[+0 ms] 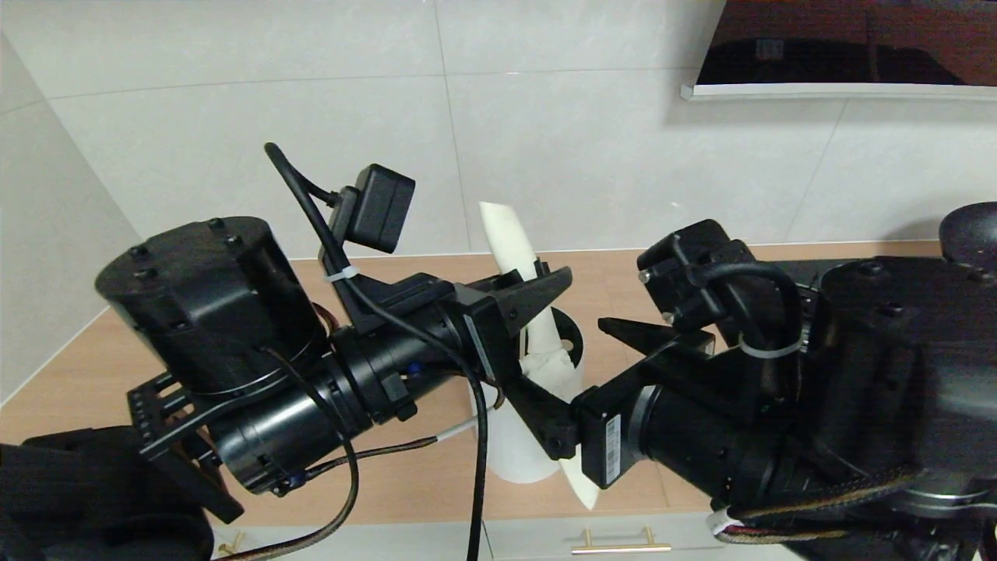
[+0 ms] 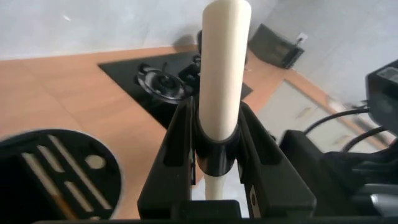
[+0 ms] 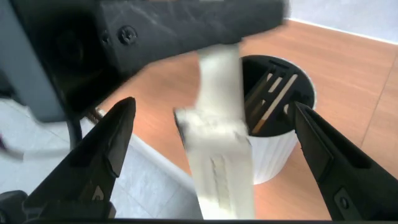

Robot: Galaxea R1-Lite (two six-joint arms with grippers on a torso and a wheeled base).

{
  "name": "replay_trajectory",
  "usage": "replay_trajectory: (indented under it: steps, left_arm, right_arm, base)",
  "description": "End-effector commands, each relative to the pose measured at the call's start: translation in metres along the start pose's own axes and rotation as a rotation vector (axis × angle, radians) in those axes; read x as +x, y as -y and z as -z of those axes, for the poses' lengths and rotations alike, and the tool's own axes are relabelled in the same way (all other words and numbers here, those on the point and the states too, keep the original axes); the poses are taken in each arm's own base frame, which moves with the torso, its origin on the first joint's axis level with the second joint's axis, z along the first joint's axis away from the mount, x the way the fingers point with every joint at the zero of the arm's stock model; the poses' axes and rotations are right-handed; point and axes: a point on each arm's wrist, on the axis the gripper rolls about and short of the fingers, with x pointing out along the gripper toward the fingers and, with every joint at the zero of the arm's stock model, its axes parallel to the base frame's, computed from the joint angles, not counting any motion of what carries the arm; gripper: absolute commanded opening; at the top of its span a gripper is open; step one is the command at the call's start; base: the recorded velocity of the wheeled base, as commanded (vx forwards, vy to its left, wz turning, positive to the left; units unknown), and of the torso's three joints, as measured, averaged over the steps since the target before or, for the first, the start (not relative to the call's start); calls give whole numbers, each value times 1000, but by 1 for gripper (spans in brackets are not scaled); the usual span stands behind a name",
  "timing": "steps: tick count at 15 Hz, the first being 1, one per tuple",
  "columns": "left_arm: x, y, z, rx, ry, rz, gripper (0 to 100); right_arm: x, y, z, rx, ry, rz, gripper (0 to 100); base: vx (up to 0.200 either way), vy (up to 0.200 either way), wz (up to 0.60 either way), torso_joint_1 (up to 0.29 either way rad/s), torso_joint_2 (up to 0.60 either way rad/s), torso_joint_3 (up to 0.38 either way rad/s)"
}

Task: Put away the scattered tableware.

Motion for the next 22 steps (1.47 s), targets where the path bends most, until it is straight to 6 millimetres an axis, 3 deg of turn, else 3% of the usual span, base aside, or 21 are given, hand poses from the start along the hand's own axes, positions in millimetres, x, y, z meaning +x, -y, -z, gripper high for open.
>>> replay_trajectory:
  steps: [1, 5, 7, 11, 16, 20, 22]
  left_arm:
    - [-10, 5, -16, 54, 49, -51, 0]
    - [-10, 9, -55, 78, 194, -208, 0]
    - [-10, 13, -77, 65, 282, -273, 0]
    - [-8, 14, -91, 134, 342, -419, 0]
    - [6, 21, -77, 175, 307, -621, 0]
    - [31, 5, -46, 211, 237, -756, 0]
    - [37, 3, -42, 207, 258, -753, 0]
  right_arm:
    - [-13, 22, -18, 16, 59, 56, 100]
    - [-27, 65, -36, 30, 95, 184, 100]
    - [-28, 74, -38, 32, 99, 222, 100]
    - [-22, 79, -35, 29, 82, 245, 100]
    - [-23, 80, -35, 29, 85, 245, 100]
    - [-22, 80, -36, 29, 85, 248, 100]
    - [-21, 80, -35, 29, 84, 248, 100]
  base:
    - [0, 0, 0, 0, 0, 0]
    - [0, 0, 0, 0, 0, 0]
    - [0, 0, 0, 0, 0, 0]
    - [0, 0, 0, 0, 0, 0]
    - [0, 0, 0, 0, 0, 0]
    - [0, 0, 0, 0, 0, 0]
    - [0, 0, 0, 0, 0, 0]
